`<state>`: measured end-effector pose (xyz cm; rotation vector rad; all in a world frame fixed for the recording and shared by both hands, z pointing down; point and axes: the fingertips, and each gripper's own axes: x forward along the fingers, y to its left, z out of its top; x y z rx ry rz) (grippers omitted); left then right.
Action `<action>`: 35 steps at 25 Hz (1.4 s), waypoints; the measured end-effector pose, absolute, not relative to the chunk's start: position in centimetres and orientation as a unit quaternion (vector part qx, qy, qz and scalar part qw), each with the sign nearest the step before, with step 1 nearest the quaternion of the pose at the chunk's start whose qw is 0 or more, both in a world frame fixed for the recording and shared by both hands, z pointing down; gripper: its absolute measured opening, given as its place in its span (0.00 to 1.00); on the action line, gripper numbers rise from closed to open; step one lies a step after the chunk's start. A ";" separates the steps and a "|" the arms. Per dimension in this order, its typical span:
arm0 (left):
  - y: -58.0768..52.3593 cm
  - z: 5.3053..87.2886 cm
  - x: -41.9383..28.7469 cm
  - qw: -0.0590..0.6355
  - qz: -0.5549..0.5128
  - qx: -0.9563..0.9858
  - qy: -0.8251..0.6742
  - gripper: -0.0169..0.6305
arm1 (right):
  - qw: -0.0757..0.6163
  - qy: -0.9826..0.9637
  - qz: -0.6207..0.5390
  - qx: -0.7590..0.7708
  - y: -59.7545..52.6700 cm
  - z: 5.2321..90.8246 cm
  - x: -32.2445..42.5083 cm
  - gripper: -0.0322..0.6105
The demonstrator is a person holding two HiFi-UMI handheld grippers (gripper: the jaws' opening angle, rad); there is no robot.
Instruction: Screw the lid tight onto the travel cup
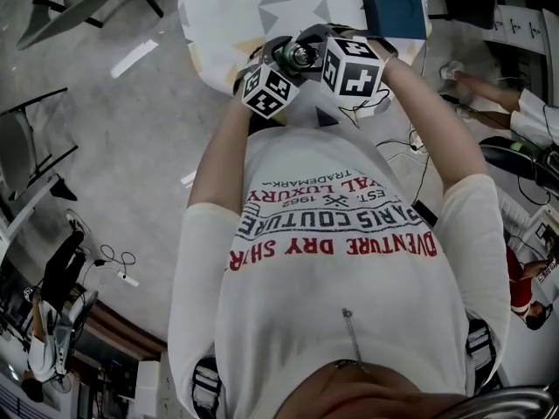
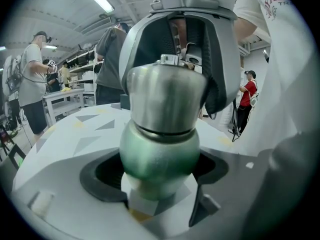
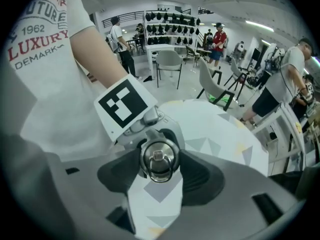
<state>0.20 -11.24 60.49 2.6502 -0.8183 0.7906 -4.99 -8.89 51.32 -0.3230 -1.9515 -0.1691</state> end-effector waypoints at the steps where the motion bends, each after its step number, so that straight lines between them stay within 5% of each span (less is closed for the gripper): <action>1: -11.2 60.5 0.2 0.129 0.271 0.912 -0.281 0.63 | 0.548 -0.824 -0.066 -0.129 -8.9 51.4 -5.0 0.45; 16: -11.3 60.7 0.3 0.145 0.260 0.916 -0.270 0.64 | 0.549 -0.821 0.119 0.101 -10.2 51.6 -4.8 0.45; 24: -11.1 60.7 0.4 0.149 0.261 0.916 -0.264 0.64 | 0.573 -0.819 -0.011 -0.002 -9.6 50.5 -4.2 0.51; 35: -11.0 60.8 0.5 0.154 0.275 0.915 -0.252 0.64 | 0.573 -0.785 -0.146 -0.186 -8.7 50.9 -4.6 0.46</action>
